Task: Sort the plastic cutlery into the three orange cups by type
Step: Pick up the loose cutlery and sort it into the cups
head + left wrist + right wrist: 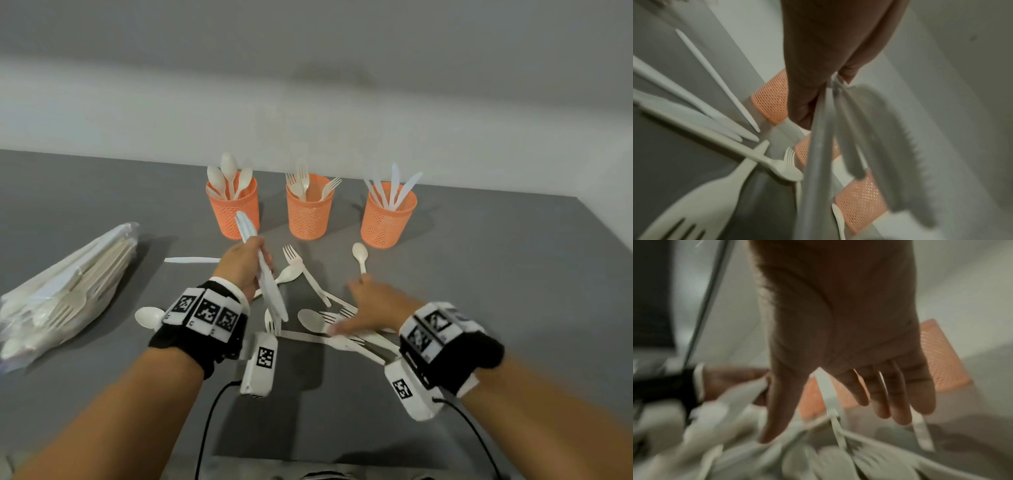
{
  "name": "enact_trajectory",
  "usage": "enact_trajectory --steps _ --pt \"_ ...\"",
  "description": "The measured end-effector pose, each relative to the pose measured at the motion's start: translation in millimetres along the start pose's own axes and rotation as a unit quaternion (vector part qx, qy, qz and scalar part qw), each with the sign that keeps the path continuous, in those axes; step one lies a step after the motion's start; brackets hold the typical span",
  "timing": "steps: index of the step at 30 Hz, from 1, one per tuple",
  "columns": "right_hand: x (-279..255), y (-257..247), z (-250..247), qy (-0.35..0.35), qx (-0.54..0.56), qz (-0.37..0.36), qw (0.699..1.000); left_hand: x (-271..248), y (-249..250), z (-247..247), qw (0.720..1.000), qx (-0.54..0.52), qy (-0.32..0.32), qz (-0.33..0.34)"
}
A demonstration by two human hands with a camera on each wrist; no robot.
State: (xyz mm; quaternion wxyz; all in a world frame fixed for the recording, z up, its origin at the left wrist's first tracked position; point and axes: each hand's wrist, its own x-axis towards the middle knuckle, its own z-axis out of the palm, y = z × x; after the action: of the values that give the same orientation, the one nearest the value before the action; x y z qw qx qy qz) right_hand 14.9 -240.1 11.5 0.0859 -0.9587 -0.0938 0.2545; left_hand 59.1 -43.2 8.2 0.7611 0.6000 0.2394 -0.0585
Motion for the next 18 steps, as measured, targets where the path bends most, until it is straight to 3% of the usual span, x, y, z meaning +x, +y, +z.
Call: enact_trajectory --steps 4,10,13,18 --pt "3 -7 32 0.012 -0.105 -0.009 0.994 -9 1 -7 1.0 -0.002 -0.019 -0.005" --pt "9 4 29 0.019 -0.022 -0.034 0.999 -18 -3 -7 0.999 0.026 -0.033 -0.006" --pt "10 9 32 0.004 -0.011 -0.048 0.999 -18 -10 -7 0.996 0.055 -0.07 0.013" --pt "13 16 31 -0.012 -0.016 -0.051 0.998 -24 -20 0 0.962 0.229 -0.128 0.07"
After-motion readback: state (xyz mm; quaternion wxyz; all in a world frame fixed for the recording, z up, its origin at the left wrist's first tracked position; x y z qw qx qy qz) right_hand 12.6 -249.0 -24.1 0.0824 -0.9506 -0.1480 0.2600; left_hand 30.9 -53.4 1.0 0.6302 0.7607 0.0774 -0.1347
